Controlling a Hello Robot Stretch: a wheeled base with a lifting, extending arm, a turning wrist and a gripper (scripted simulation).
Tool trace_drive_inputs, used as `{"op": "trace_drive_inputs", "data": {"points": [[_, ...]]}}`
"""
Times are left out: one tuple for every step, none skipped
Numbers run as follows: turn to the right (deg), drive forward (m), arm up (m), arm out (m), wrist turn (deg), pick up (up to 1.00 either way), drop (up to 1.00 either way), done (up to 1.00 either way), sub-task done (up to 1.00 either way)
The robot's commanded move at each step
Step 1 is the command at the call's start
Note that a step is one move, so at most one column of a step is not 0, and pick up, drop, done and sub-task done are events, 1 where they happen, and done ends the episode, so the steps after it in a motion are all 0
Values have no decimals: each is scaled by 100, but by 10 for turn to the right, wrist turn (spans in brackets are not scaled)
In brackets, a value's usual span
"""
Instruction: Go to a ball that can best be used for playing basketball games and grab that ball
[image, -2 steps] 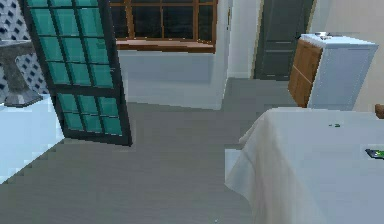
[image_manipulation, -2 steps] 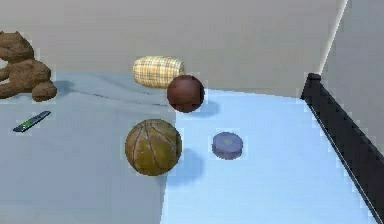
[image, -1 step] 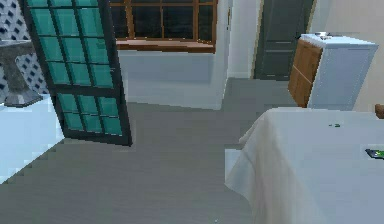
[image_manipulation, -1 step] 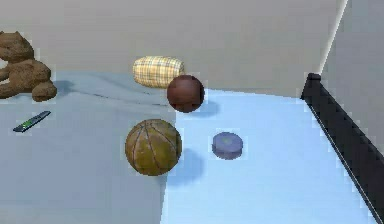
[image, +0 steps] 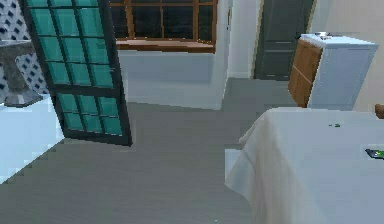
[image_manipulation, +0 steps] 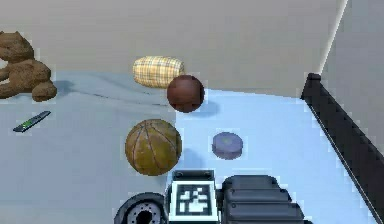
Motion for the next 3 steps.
{"op": "trace_drive_inputs", "data": {"points": [[0, 0, 0, 26, 0, 0, 0, 0, 0], [0, 0, 0, 0, 450, 0, 0, 0, 0], [0, 0, 0, 0, 450, 0, 0, 0, 0]]}}
